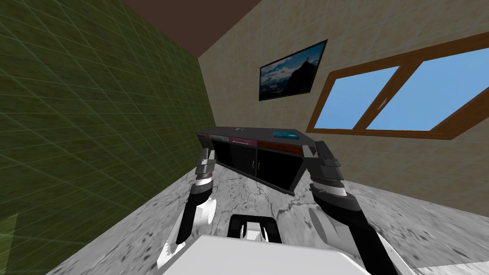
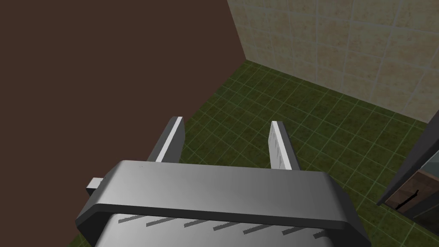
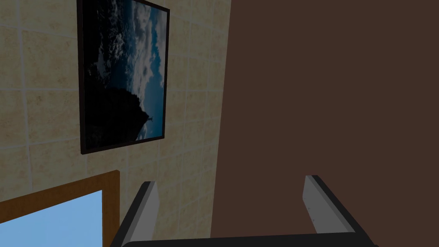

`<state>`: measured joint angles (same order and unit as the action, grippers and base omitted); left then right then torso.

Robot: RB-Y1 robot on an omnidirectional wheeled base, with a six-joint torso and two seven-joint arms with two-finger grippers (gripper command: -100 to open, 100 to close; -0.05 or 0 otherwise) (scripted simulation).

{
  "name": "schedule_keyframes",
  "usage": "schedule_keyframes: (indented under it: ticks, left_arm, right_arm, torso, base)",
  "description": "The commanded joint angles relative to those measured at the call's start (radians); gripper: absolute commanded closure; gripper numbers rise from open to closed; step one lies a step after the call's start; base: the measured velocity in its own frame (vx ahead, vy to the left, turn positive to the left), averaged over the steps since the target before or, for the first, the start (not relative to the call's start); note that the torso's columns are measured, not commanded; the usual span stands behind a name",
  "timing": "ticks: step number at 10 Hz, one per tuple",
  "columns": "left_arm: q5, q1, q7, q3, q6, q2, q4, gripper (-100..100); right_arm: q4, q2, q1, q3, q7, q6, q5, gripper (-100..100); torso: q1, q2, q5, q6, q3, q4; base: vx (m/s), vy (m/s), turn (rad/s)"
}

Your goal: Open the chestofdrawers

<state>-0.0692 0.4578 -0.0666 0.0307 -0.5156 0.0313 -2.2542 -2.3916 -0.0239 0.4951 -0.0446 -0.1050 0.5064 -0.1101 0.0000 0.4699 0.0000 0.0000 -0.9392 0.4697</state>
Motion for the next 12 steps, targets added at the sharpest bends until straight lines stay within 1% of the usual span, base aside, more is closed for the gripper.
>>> schedule_keyframes:
  ticks: [1,2,3,4,7,9,12]
  left_arm:
    - [0.000,0.000,0.000,0.000,0.000,0.000,0.000,0]
    - [0.000,0.000,0.000,0.000,0.000,0.000,0.000,0]
    - [0.005,-0.003,-0.002,0.000,-0.001,-0.037,0.014,-100]
    - [0.011,-0.006,-0.003,-0.001,-0.003,-0.062,0.028,-100]
    - [0.036,-0.019,-0.012,-0.002,-0.010,-0.129,0.091,-100]
    - [0.059,-0.030,-0.019,-0.004,-0.017,-0.161,0.148,-100]
    - [0.101,-0.050,-0.033,-0.006,-0.030,-0.194,0.248,-100]
  right_arm:
    - [0.000,0.000,0.000,0.000,0.000,0.000,0.000,0]
    - [0.000,0.000,0.000,0.000,0.000,0.000,0.000,0]
    - [0.000,0.000,0.000,0.000,0.000,0.000,0.000,0]
    - [0.000,0.000,0.000,0.000,0.000,0.000,0.000,0]
    - [0.000,0.000,0.000,0.000,0.000,0.000,0.000,0]
    - [0.000,0.000,0.000,0.000,0.000,0.000,0.000,0]
    - [0.000,0.000,0.000,0.000,0.000,0.000,0.000,0]
  torso:
    - [0.000,0.074,0.000,0.000,-0.148,0.074]
    - [0.000,0.148,0.000,0.000,-0.295,0.148]
    - [0.000,0.221,0.000,0.000,-0.443,0.221]
    - [0.000,0.255,0.000,0.000,-0.512,0.254]
    - [-0.001,0.266,0.000,0.000,-0.538,0.267]
    - [-0.001,0.267,0.000,0.000,-0.537,0.268]
    - [-0.001,0.267,0.000,0.000,-0.537,0.268]
  base:
    - [0.000,0.000,0.000]
    - [0.000,0.000,0.000]
    - [0.013,-0.008,-0.024]
    - [0.020,-0.016,-0.044]
    - [0.040,-0.033,-0.055]
    - [0.057,-0.053,-0.070]
    - [0.084,-0.060,-0.098]
